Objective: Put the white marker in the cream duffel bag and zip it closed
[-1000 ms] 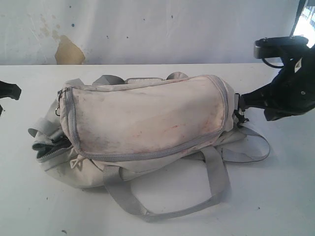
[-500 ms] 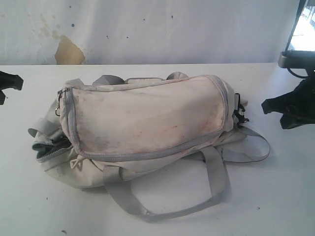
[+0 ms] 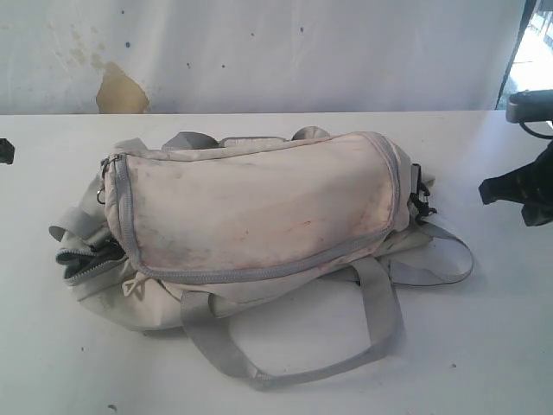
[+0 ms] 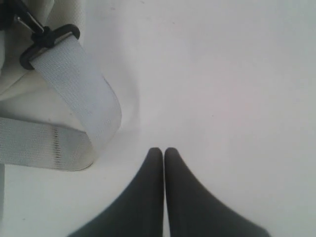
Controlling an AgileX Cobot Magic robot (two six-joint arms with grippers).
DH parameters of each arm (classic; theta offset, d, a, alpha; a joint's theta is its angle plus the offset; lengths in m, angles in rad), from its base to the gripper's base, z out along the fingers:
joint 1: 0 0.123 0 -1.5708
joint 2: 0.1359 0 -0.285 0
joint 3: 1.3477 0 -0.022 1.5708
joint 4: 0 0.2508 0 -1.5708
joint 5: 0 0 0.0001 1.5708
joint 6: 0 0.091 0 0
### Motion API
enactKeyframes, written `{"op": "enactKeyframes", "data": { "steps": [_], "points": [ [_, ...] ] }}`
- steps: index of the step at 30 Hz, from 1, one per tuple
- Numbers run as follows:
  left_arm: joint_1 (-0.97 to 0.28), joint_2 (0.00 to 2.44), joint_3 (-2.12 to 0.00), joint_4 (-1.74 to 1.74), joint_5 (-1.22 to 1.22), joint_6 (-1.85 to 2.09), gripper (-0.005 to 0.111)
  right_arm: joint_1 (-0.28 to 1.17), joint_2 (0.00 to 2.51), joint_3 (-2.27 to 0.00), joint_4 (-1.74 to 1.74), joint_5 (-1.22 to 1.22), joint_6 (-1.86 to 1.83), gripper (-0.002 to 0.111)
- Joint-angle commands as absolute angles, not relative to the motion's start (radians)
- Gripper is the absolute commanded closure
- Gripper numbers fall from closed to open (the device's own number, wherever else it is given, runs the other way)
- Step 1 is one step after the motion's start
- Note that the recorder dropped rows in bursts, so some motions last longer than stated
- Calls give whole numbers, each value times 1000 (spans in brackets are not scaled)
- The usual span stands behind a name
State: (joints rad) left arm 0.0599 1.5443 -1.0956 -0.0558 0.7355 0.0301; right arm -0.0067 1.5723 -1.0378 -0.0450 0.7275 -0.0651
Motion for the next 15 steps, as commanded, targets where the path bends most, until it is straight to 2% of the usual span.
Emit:
{"op": "enactKeyframes", "data": {
  "steps": [1,15],
  "points": [
    [61,1543,-1095,-54,747,26,107,-11,1568,-1036,-56,718,-56,108],
    [58,1427,-1095,-69,749,106,107,-11,1527,-1036,-60,762,-60,108]
  ]
}}
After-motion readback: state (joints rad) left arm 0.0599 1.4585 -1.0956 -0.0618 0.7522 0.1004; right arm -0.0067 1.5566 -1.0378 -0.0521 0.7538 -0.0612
